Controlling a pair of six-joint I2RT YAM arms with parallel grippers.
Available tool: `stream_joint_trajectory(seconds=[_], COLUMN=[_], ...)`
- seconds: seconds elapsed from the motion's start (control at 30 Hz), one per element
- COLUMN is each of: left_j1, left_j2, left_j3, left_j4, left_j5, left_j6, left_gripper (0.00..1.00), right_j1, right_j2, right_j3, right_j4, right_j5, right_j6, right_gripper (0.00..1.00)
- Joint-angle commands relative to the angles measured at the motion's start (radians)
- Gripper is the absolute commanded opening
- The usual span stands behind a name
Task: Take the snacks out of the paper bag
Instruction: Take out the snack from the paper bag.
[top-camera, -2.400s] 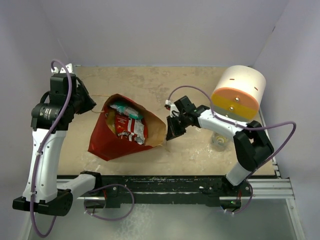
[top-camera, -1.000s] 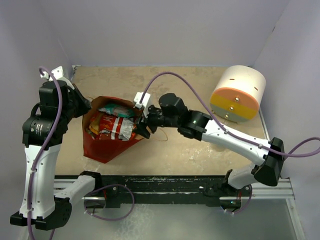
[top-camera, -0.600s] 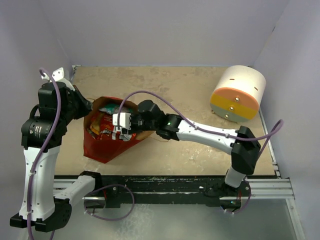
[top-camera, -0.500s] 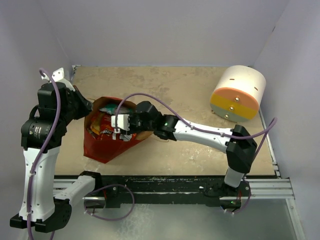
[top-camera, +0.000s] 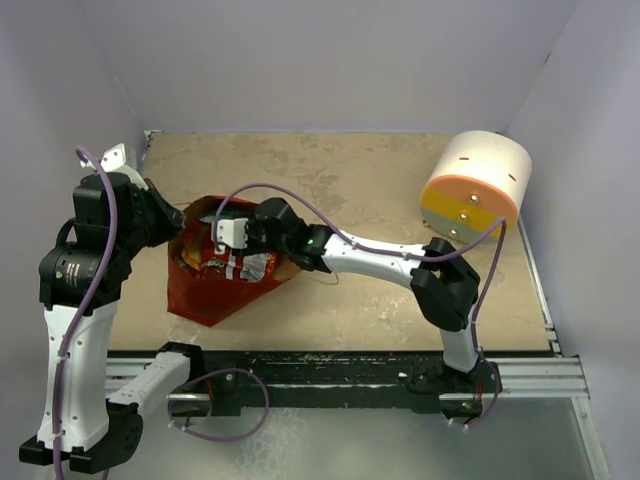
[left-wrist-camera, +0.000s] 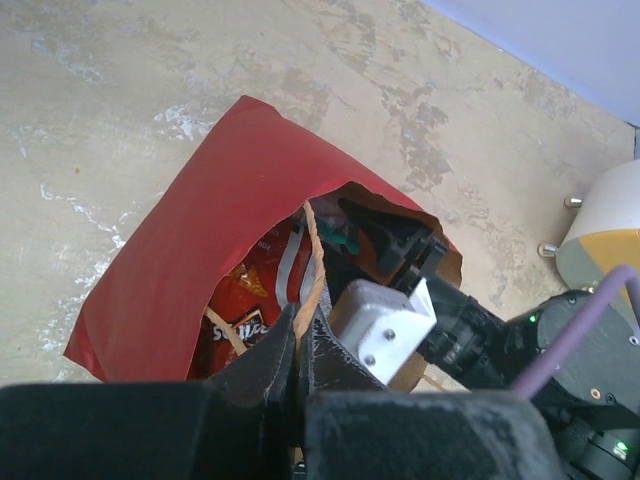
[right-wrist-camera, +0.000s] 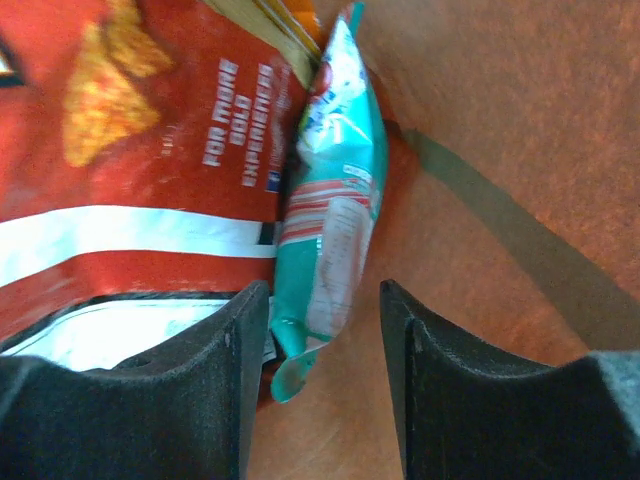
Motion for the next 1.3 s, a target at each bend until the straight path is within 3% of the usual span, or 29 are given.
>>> stream_joint_trajectory(seconds=[0.0,0.3,0.53,0.67,0.77,0.83,0.97,1.27], left_j1=[0.001,0.002,0.001,0.001,0.001,0.001,0.001,0.001], left_j2=[0.013,0.020,0.004,0.001,0.001,0.001,0.006,0.020], left_j3=[0.061,0.074,0.055,0.063,0.068,0.070,0.070,0.061], left_j4=[-0.014,-0.030,-0.029,-0.031,-0.041,-0.041,-0.030,0.028], left_j5=[0.013,0.012,0.013,0.001,-0.016,-0.027,-0.041,-0.077], left_j6=[-0.001,0.009,-0.017,-0.026,-0.026,-0.028,-0.032,-0.042], left_gripper=[0.00,0.00,0.00,0.00,0.00,0.00,0.00,0.00], right_j1=[-0.005,-0.010,-0.014,-0.020,-0.008,-0.002,0.011,0.035], right_j2=[0.040,0.160,0.167,0.176,0.150,0.136,0.085,-0.171], right_j3=[0.098,0.190,0.160,0.200,0.218,0.250,0.262,0.090], right_j4=[0.096,0.120,0.130,0.124,0.111,0.081,0.040,0.056], right_j5=[0.118,0.128,0.101,0.196,0.166,0.156,0.109,-0.004], right_j6=[-0.008,0.002,0.083,0.104,0.131,0.170,0.248,0.415], right_gripper=[0.52,0.50,0.51,0.28,0.15,0.00,0.00,0.00])
